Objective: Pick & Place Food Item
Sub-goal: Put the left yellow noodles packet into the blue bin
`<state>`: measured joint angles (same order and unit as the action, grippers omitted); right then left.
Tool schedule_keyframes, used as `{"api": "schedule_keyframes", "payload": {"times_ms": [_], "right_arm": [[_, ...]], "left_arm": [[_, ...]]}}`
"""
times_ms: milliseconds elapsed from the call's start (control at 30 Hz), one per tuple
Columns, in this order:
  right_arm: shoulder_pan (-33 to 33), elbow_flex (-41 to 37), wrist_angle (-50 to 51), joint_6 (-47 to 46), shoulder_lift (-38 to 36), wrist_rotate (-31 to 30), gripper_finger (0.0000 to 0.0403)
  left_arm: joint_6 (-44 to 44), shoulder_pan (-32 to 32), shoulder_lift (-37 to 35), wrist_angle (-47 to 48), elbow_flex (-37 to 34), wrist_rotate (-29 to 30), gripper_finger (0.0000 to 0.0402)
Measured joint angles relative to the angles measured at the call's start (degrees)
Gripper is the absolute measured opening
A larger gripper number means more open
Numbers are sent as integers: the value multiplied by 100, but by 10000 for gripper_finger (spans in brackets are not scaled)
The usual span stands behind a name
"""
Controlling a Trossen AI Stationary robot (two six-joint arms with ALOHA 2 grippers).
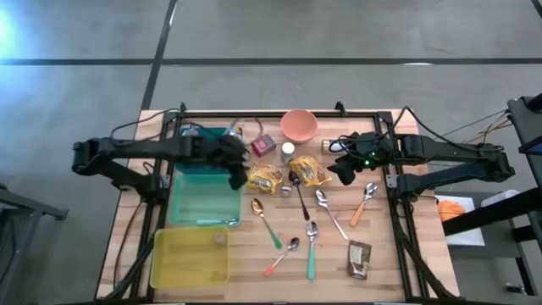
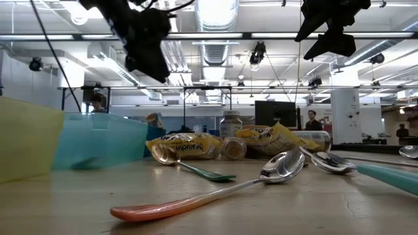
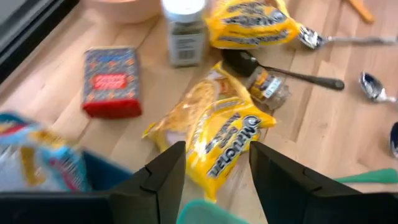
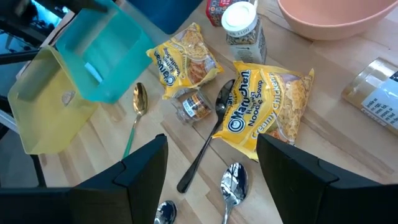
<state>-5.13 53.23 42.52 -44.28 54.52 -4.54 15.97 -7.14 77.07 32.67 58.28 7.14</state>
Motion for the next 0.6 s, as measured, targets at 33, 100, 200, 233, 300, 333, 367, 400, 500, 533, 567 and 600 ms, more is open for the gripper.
{"api": "schedule_keyframes", "payload": {"times_ms": [33,100,200,233,300,333,367,400,500,533,567,600], "right_arm": [[0,0,0,1,0,0,241],[0,0,0,-2,0,0,241],[1,0,1,-2,0,1,241],[2,-1,4,-2,0,0,241],[2,0,5,-4,0,0,241],[0,0,7,-2,0,0,241],[0,0,11,-2,0,0,241],[2,0,15,-4,0,2,241],[0,0,16,22,1,0,241],[2,0,17,52,0,2,241],[1,0,20,60,0,1,241],[0,0,18,73,1,0,241]], "left_arm": [[-67,94,165,0,113,47,186],[-122,241,513,7,358,109,187],[-313,396,1061,51,746,189,187],[-389,443,1247,59,880,199,187],[-505,530,1605,63,1137,211,187],[-542,572,1768,66,1267,211,187],[-557,610,1936,79,1385,238,187],[-564,642,2089,100,1494,290,187],[-573,707,2469,146,1756,365,187],[-573,723,2561,140,1799,373,187],[-573,738,2648,155,1830,387,187],[-571,754,2712,153,1853,389,187]]}}
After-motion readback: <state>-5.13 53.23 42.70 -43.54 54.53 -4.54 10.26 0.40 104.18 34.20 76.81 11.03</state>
